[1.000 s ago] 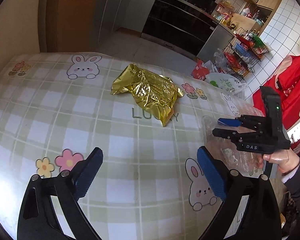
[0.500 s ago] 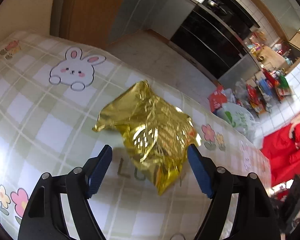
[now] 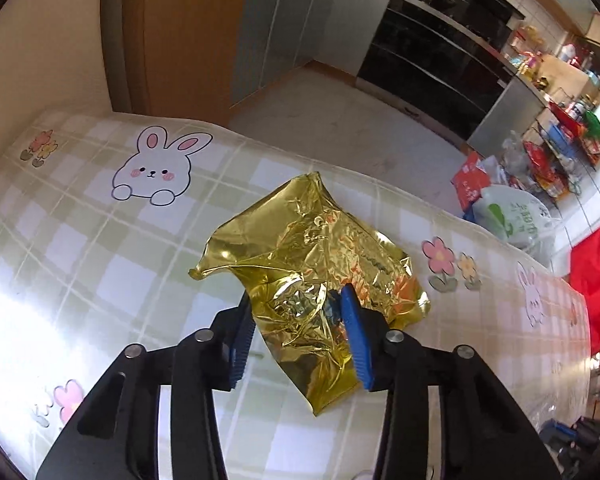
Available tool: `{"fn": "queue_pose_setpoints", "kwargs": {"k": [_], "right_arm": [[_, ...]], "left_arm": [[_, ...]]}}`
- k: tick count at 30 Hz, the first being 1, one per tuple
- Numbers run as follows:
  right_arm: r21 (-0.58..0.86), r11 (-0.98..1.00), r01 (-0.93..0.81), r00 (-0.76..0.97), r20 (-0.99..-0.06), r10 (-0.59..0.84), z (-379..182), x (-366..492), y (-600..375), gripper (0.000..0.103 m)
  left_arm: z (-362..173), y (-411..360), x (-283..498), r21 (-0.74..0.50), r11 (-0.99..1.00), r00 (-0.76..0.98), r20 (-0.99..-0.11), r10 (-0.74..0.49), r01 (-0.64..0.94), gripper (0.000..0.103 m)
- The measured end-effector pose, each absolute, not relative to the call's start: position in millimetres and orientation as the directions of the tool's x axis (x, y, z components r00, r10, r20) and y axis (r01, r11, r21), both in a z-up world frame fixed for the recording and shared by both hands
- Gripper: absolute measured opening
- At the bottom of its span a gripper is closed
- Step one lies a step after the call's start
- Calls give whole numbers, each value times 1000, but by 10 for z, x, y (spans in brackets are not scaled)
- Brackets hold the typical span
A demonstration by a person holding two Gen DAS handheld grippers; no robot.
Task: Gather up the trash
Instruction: 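Grasp the gold foil wrapper with the left tool while the right tool lifts the clear tray, then carry the gold foil over the bin with the left tool while the right tool drops the tray in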
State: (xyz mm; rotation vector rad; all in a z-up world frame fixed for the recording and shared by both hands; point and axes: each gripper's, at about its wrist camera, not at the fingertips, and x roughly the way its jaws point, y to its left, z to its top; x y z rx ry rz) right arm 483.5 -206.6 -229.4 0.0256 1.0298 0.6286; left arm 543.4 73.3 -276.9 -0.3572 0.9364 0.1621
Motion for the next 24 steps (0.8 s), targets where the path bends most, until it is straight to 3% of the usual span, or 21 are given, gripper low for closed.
{"fn": "queue_pose_setpoints", "kwargs": {"k": [10, 24], "right_arm": [[328, 839, -434, 472, -711, 521, -1857, 4063, -2258, 10], [192, 845, -499, 608, -617, 499, -1035, 2728, -2080, 10]], "left_arm": [[-2342, 668, 4473, -228, 970, 652, -750, -115, -91, 33], [-1511, 678, 2723, -321, 947, 751, -623, -221, 12, 33]]}}
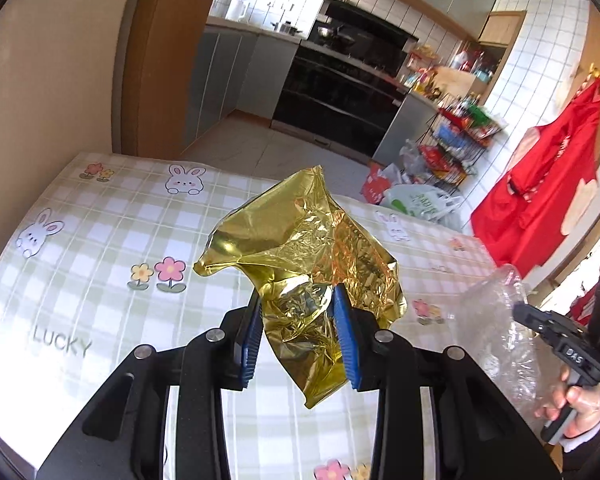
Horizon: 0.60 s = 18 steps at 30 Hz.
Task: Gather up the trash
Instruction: 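Carry the gold foil over the bin with the left tool while the right tool drops the tray in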
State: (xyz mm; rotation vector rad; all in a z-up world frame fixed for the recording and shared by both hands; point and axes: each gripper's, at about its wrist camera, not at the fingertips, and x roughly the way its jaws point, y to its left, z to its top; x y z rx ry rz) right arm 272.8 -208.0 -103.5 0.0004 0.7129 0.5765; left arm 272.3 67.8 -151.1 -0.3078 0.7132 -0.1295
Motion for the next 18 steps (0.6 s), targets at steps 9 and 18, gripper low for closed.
{"fn": "queue_pose_setpoints", "kwargs": {"k": [9, 18], "right_arm": [[119, 839, -531, 656, -569, 496, -839, 1766, -1986, 10], [68, 846, -528, 662, -591, 461, -1012, 976, -1917, 10]], "left_arm": [[-1073, 693, 1509, -287, 957, 812, -546, -208, 52, 33], [-957, 685, 717, -345, 935, 832, -494, -251, 77, 33]]}}
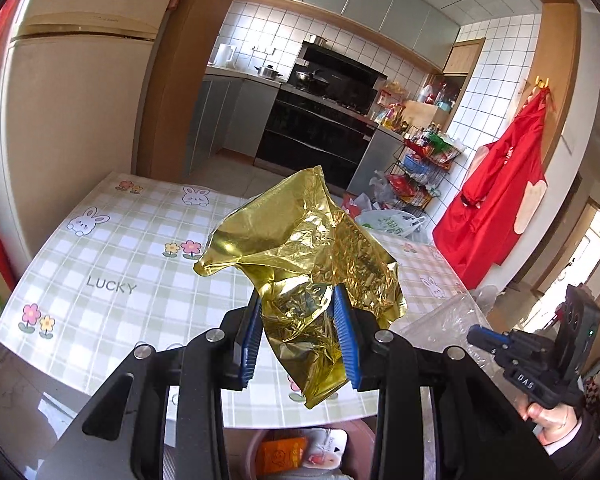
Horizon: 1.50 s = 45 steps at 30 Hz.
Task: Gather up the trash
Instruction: 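Carry the gold foil over the bin with the left tool while the right tool drops the tray in, then open the left tool to drop the gold foil wrapper into the bin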
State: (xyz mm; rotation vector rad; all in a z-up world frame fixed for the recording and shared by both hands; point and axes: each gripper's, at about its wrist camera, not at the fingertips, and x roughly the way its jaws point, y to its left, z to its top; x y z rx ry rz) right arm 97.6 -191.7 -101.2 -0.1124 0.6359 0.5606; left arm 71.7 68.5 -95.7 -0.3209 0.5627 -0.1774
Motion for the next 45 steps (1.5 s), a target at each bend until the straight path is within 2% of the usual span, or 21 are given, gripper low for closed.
{"fn": "queue_pose_setpoints", "kwargs": {"k": [7, 17, 18, 20, 21, 22, 24, 28, 31, 39, 45], "right_arm": [[76, 838, -540, 630, -624, 462, -1148, 769, -1787, 10], [121, 793, -597, 525, -689, 500, -1408, 777, -1541, 11], [134, 785, -605, 502, -701, 506, -1452, 793, -1514, 14], [143, 774, -617, 466, -726, 506, -1549, 803, -1459, 28], [138, 771, -621, 459, -734, 501, -1586, 805, -1436, 45], [135, 772, -621, 458, -737, 497, -1617, 797, -1425, 56], [146, 777, -613, 460, -733, 501, -1620, 815, -1446, 61], [162, 820, -549, 533, -688, 493, -1499, 862, -1616, 92], [151, 863, -481, 621, -637, 458, -1336, 876, -1786, 97], [160, 920, -357, 752, -536, 384, -979, 867, -2192, 97], [182, 930, -318, 784, -501, 366, -881, 830, -2401, 97]], "left_arm": [[-953, 727, 448, -366, 928, 835, -485, -260, 76, 33], [-1040, 812, 483, -379, 924, 826, -503, -254, 54, 33], [-1049, 810, 500, -379, 924, 825, -505, -255, 54, 33], [-1057, 805, 532, -381, 923, 822, -508, -258, 54, 33], [-1066, 799, 546, -381, 923, 820, -510, -260, 56, 33], [-1077, 796, 555, -380, 923, 818, -512, -263, 59, 33], [-1085, 779, 571, -379, 923, 814, -515, -269, 66, 33], [-1123, 751, 586, -373, 924, 803, -525, -284, 83, 33], [-1170, 685, 575, -365, 925, 786, -539, -304, 107, 33], [-1412, 267, 477, -317, 918, 686, -614, -391, 239, 34], [-1604, -90, 366, -254, 901, 613, -665, -426, 351, 34]]}}
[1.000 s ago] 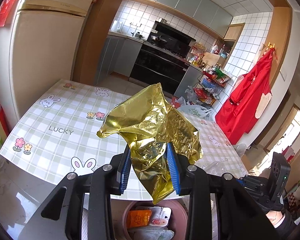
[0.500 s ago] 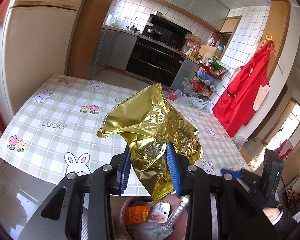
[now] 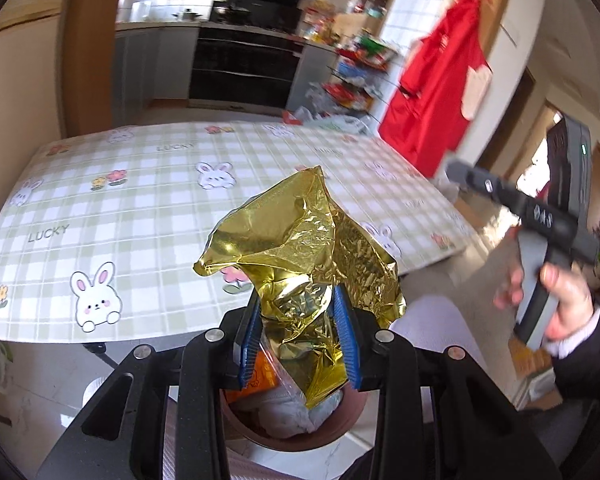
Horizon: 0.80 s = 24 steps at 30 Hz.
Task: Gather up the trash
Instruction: 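Open the left tool to drop the gold foil wrapper into the bin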
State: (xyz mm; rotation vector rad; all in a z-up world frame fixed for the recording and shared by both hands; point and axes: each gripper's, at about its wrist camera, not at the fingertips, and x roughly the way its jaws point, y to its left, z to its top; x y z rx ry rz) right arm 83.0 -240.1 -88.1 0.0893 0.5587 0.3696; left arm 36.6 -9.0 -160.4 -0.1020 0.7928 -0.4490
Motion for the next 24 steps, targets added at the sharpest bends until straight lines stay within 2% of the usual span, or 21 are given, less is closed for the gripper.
{"fn": "queue_pose_setpoints", "kwargs": {"k": [14, 15, 18, 24], "right_arm": [[218, 934, -282, 781, -514, 355, -975, 818, -2519, 97], [218, 935, -281, 780, -516, 355, -979, 818, -2517, 97], [221, 934, -280, 776, -520, 356, -992, 829, -2514, 97], [215, 934, -287, 761, -540, 358, -1031, 842, -2466, 97]], "left_arm": [[-1841, -425, 366, -257, 858, 493, -729, -475, 446, 34], [-1855, -436, 372, -260, 854, 485, -732, -479, 450, 36], [-1888, -470, 394, -270, 849, 470, -736, -486, 455, 50], [-1890, -347, 469, -287, 871, 497, -731, -468, 399, 62]]}}
